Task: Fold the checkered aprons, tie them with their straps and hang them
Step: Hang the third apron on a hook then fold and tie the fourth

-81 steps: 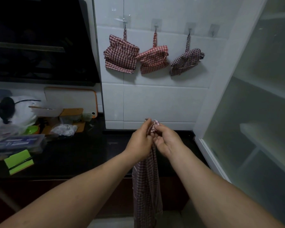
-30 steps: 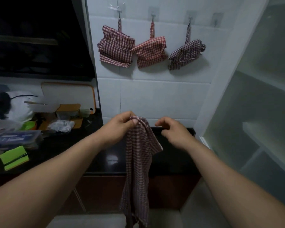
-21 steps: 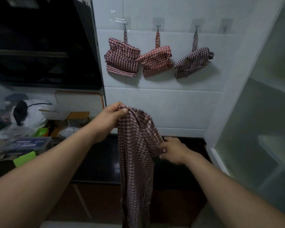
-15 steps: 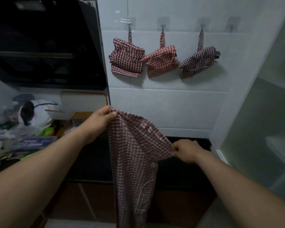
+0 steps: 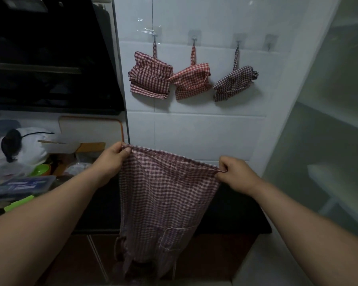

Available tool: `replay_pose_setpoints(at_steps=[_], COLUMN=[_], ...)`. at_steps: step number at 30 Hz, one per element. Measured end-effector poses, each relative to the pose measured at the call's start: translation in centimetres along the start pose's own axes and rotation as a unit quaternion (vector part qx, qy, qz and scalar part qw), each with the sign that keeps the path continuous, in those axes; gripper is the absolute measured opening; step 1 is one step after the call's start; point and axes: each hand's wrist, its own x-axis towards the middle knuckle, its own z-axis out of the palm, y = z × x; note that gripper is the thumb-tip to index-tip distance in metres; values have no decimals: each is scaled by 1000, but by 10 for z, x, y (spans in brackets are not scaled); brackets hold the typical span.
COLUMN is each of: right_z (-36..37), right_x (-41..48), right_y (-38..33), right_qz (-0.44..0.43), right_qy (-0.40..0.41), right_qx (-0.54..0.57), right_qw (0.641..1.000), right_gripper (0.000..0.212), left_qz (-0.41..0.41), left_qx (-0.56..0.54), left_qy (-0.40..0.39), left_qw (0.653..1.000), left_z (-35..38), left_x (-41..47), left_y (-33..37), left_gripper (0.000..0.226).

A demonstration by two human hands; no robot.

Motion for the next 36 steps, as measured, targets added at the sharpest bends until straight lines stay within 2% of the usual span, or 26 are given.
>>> replay_pose_setpoints(at_steps=[3, 6, 10, 13, 16, 18, 22, 27, 36], right_z=[-12, -28, -48, -59, -62, -57, -59, -54, -48], right_x=[1, 5, 8, 15, 20, 19, 17, 12, 21], right_y=[-3, -7, -16, -20, -19, -14, -8, -3, 10], right_qz=[55, 62, 79, 80, 66, 69, 80, 92, 132], right_qy=[32, 51, 114, 144, 171, 166, 186, 193, 186], right_qx=[73, 101, 243, 303, 279, 232, 197, 173, 222], right_qw=[995, 992, 960, 939, 943, 956, 959, 961, 948], right_gripper=[31, 9, 19, 19, 21, 20, 19, 19, 22], left_qz=[11, 20, 21, 30, 38, 49, 77, 62, 31], left_qx=[2, -3, -44, -54, -67, -32, -6, -9, -44], left_qy=[-8, -17, -35, -42, -41, -42, -4, -31, -21], left_qw=[1000, 1000, 998, 997, 996, 997, 997, 998, 998], left_z=[-5, -10, -15, -15, -9, -3, 5, 9, 25], left_x=[2, 1, 1, 2, 0, -3, -4, -4, 5], left_y=[-2, 0, 7, 14, 21, 17, 15, 17, 23], left_gripper=[21, 21, 21, 21, 20, 19, 20, 19, 22])
